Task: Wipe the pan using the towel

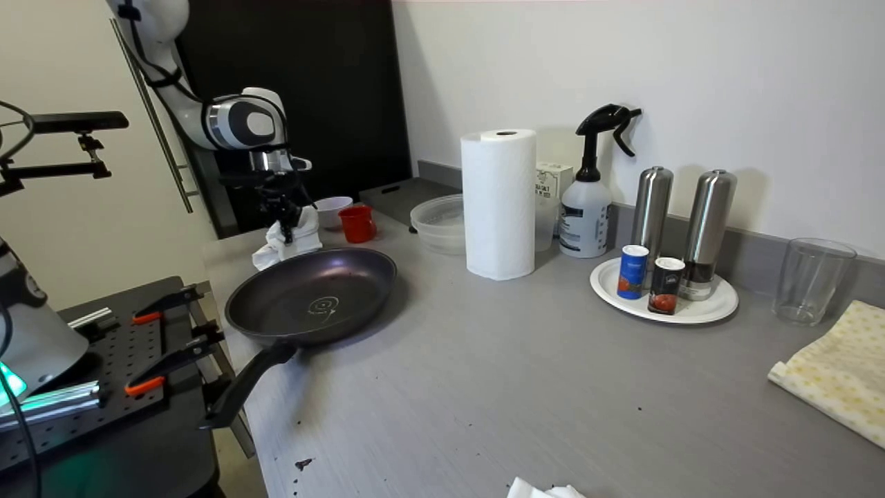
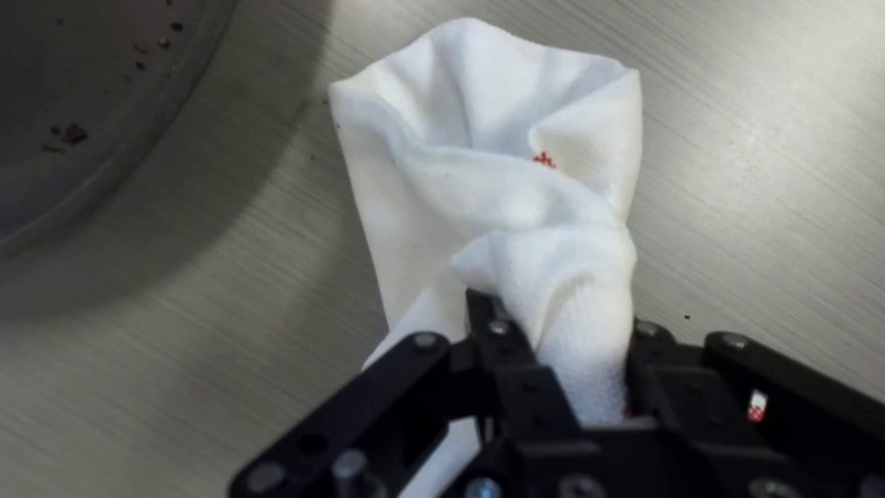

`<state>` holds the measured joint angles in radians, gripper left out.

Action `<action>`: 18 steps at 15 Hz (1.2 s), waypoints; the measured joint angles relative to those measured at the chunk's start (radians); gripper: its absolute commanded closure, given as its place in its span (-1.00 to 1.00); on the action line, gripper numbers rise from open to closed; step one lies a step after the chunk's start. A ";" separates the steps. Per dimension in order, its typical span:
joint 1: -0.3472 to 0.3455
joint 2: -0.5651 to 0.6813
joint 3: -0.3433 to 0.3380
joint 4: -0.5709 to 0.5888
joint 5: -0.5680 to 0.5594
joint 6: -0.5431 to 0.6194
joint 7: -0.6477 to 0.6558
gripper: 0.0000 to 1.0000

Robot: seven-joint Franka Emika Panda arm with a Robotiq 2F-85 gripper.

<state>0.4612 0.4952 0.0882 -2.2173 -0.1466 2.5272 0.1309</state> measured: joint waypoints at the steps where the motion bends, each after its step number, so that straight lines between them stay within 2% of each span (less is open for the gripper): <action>1: -0.014 0.007 0.008 0.000 -0.003 0.003 -0.011 0.04; 2: -0.025 0.012 0.014 0.000 -0.004 0.006 -0.019 0.02; 9: -0.068 0.022 0.032 -0.001 -0.005 0.021 -0.053 -0.96; 18: -0.074 0.021 0.039 -0.004 -0.005 0.032 -0.054 -1.00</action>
<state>0.3871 0.5166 0.1270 -2.2210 -0.1519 2.5597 0.0767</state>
